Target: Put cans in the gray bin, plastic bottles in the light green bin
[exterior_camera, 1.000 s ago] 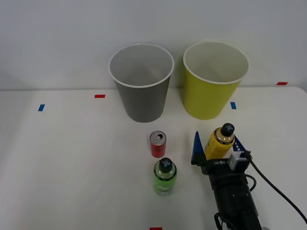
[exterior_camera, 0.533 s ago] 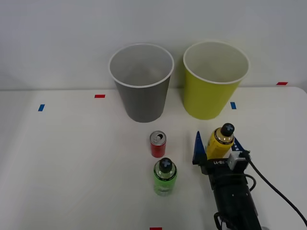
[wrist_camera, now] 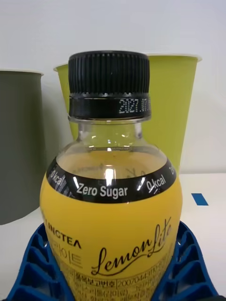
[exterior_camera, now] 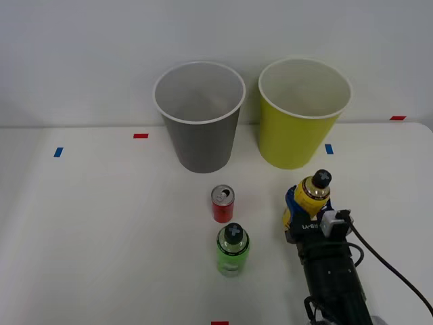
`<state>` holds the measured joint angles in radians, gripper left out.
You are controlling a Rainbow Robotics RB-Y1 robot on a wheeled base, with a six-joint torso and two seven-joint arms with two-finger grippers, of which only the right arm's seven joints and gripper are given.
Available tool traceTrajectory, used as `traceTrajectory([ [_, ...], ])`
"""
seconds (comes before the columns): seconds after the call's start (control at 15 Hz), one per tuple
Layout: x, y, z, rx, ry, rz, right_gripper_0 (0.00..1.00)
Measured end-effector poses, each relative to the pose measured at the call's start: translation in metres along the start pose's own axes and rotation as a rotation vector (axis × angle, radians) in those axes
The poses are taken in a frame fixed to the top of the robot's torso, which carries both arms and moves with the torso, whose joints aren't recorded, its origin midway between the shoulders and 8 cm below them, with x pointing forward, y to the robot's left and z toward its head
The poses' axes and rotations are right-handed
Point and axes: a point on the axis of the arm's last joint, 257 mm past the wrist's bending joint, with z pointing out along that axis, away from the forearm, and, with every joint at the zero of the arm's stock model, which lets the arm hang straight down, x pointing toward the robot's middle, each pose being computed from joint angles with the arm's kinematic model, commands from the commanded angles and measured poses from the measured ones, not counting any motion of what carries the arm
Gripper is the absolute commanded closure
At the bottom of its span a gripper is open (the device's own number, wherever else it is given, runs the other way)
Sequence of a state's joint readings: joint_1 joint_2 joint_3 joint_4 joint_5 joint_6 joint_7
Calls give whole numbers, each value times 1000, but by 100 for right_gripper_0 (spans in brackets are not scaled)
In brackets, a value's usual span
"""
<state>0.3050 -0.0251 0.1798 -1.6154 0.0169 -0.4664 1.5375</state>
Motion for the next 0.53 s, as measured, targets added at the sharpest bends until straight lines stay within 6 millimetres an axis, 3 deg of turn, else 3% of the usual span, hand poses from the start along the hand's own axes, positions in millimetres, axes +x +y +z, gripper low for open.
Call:
traceTrajectory([
  [0.4,-13,-7,-5,10,-44,26,100],
  [0.53,-30,-13,-17,11,-72,29,100],
])
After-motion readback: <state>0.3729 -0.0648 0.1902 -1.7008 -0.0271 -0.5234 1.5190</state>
